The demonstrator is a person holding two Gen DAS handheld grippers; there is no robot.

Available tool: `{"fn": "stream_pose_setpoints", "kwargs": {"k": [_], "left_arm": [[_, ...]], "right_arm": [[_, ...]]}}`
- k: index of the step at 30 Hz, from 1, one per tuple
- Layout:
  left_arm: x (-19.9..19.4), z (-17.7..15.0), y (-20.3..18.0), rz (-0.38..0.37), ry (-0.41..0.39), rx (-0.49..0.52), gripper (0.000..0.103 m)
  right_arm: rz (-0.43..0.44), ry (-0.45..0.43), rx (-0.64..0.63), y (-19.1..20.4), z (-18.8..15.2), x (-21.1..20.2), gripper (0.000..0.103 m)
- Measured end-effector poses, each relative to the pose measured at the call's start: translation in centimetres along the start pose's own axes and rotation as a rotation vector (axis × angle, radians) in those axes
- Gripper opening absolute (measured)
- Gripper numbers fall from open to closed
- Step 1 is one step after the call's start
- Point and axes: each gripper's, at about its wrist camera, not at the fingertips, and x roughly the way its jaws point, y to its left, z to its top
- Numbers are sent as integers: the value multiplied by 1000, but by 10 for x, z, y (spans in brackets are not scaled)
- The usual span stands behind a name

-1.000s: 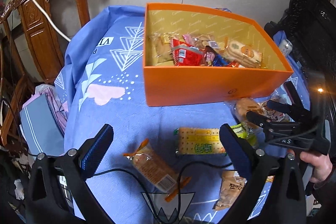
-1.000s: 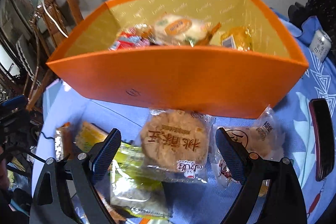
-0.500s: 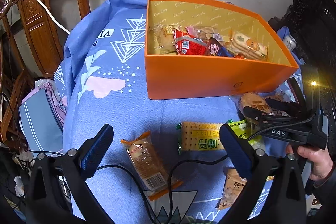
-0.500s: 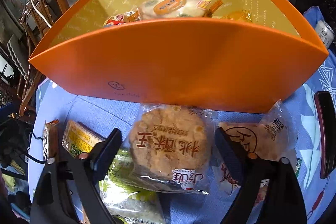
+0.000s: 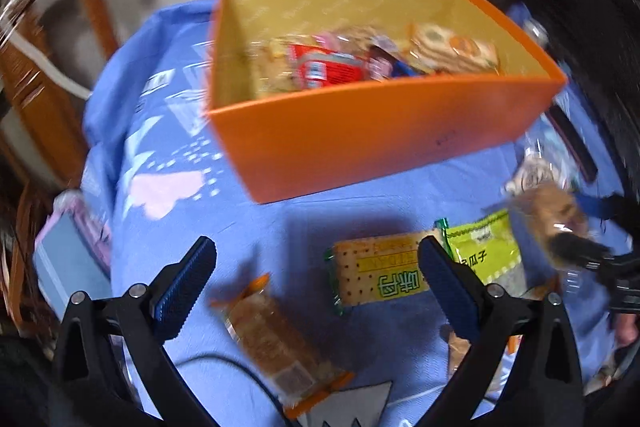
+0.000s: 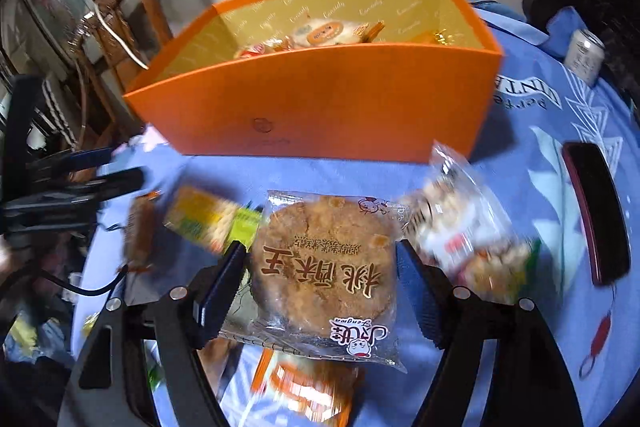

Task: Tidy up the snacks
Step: 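Grasp the green-labelled cracker pack with the left gripper while the right grasps the round pastry pack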

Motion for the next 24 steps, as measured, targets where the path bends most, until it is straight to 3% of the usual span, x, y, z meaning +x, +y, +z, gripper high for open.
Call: {"fn": "stream_pose_setpoints", "kwargs": {"k": [6,12,17,20,21,23,24], "left_arm": [[31,-8,-26,-102,25,224,99],[49,-14,-39,-192,54,425,99],[65,-23,-52,-211,70,685,99],[69,-23,-49,-244,53,733,99],[70,-21,-47,-262,61,723,96],[70,-19,-41,-320,78,698,78],[71,-18,-38,-325,75,692,74]], "right_arm": [[0,8,41,-7,-26,-26,77],[-10,13,64,-5,-31,-29,77],[-19,12,50,2,-27,-30,77],[-32,4,56,3,-24,-32,77],[-35,2,58,4,-23,-32,77],[-40,0,62,5,-22,-33,77],[-41,-2,64,4,-22,-33,77]]}}
